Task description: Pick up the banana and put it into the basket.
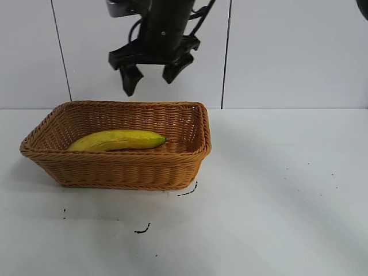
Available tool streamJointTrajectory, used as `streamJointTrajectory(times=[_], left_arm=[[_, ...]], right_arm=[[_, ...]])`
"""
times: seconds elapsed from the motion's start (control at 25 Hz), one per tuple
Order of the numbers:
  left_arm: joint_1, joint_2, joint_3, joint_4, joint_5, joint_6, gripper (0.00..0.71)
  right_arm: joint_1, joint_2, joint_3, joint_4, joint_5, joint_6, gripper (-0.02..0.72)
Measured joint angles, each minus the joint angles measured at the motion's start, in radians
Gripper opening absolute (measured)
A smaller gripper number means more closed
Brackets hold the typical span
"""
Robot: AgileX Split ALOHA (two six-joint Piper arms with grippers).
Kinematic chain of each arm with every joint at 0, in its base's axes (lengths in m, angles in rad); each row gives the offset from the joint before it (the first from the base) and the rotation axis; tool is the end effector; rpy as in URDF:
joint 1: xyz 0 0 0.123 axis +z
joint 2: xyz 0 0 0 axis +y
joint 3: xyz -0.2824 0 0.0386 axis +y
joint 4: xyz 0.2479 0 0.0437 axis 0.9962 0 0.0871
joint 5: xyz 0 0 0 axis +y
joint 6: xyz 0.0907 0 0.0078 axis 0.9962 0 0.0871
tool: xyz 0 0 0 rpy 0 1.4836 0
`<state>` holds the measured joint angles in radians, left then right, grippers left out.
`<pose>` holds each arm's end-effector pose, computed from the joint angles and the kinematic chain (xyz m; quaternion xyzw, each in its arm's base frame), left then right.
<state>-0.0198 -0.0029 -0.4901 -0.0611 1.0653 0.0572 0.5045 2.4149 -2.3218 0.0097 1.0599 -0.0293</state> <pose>-0.0045 -0.0048 0.2742 0.0341 0.8552 -0.0209 0.5168 0.4649 0.2576 0.2225 -0.2542 0.9343 0.0634 0.2417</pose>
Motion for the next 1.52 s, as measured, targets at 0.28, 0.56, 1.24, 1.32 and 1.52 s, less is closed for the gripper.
streamJointTrajectory(times=[0.28,0.56,1.24,1.32,1.52], left_arm=[[0.000,0.000,0.000,0.000,0.000,0.000,0.695],[0.000,0.000,0.000,0.000,0.000,0.000,0.695],[0.000,0.000,0.000,0.000,0.000,0.000,0.695],[0.000,0.000,0.000,0.000,0.000,0.000,0.695],[0.000,0.000,0.000,0.000,0.000,0.000,0.695]], right_arm=[[-0.222,0.001,-0.001,-0.001,0.089,0.010,0.627],[-0.415,0.001,-0.001,-0.010,0.148,0.009,0.627],[-0.465,-0.265,0.411,-0.027,0.154,0.036,0.627],[-0.467,-0.354,0.535,-0.016,0.154,0.059,0.627],[-0.467,-0.595,0.833,0.003,0.155,0.071,0.627]])
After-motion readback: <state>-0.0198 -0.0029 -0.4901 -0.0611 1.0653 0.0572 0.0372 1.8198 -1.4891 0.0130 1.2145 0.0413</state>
